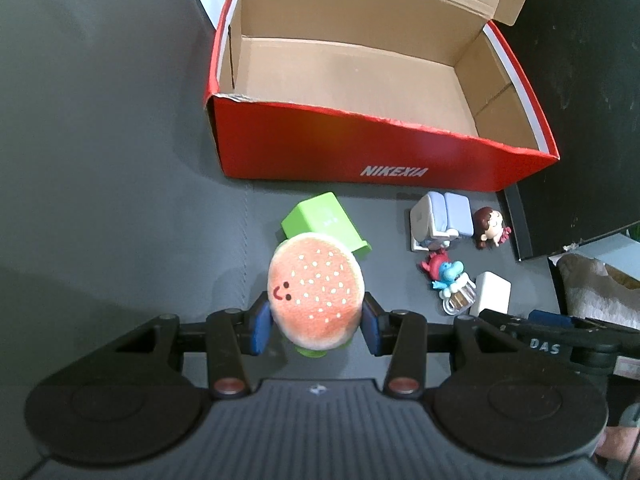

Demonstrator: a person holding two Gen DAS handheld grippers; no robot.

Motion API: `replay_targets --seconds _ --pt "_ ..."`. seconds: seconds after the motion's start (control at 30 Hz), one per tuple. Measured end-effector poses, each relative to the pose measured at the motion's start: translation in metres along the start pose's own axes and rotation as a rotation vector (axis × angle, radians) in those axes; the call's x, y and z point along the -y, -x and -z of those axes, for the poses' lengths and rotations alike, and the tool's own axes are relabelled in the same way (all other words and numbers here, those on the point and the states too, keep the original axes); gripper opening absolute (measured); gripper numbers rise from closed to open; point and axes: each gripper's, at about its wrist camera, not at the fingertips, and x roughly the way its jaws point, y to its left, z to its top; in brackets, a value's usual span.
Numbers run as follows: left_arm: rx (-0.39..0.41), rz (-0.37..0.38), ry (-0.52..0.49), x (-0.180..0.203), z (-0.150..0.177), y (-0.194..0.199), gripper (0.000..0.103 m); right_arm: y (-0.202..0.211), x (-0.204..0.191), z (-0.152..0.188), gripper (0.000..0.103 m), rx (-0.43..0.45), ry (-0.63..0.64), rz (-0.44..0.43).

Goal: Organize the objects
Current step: 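Close the left gripper on the hamburger plush while the right gripper grasps the white charger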

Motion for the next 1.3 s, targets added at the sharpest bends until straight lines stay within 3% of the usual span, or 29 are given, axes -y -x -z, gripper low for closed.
replay_targets --seconds 0.43,0.7,1.3 --pt "-0.017 0.016 -0.059 -0.008 -0.003 0.001 0.045 -0.018 -0.016 -0.006 0.076 -0.013 0.054 0.073" --pt "-0.029 0.029 -0.078 -0.007 -0.003 -0.001 0.045 -0.010 0.000 -0.003 0.064 0.005 0.011 0.063" --pt "-0.046 0.068 -0.211 -0.010 -0.005 0.010 0.045 -0.022 -0.022 -0.012 0.063 0.043 0.115 0.091"
